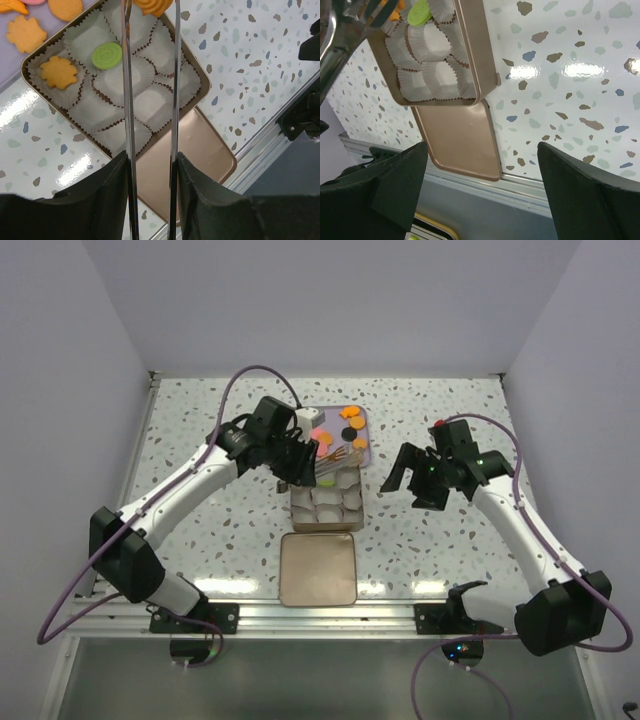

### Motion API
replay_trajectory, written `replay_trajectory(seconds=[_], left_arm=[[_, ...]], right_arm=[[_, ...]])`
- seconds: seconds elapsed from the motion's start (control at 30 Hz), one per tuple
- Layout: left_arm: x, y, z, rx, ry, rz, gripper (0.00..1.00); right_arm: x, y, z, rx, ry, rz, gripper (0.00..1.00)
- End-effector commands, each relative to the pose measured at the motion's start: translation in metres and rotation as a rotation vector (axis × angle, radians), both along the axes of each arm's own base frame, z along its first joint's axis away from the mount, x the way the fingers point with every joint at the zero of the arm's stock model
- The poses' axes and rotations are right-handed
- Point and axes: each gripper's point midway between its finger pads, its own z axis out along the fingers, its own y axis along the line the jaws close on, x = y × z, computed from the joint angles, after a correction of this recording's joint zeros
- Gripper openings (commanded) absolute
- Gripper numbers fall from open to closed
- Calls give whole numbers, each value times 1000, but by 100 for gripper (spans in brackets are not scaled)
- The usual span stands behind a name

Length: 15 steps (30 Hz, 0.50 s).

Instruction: Pack the cookies

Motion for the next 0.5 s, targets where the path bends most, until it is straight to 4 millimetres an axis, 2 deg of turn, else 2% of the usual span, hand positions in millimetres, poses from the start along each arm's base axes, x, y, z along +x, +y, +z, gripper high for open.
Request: replay_trajectory(seconds=[0.0,0.23,0.47], left_arm=[[5,-12,-5,-31,-8,-21,43],[6,-10,-26,5,18,-16,46],[10,-11,-33,10,13,-8,51]], right_arm=[[0,-5,11,-11,-41,-13,94],[-3,-7,9,-18,-37,-18,95],[-3,-9,11,-30,-38,-23,95]])
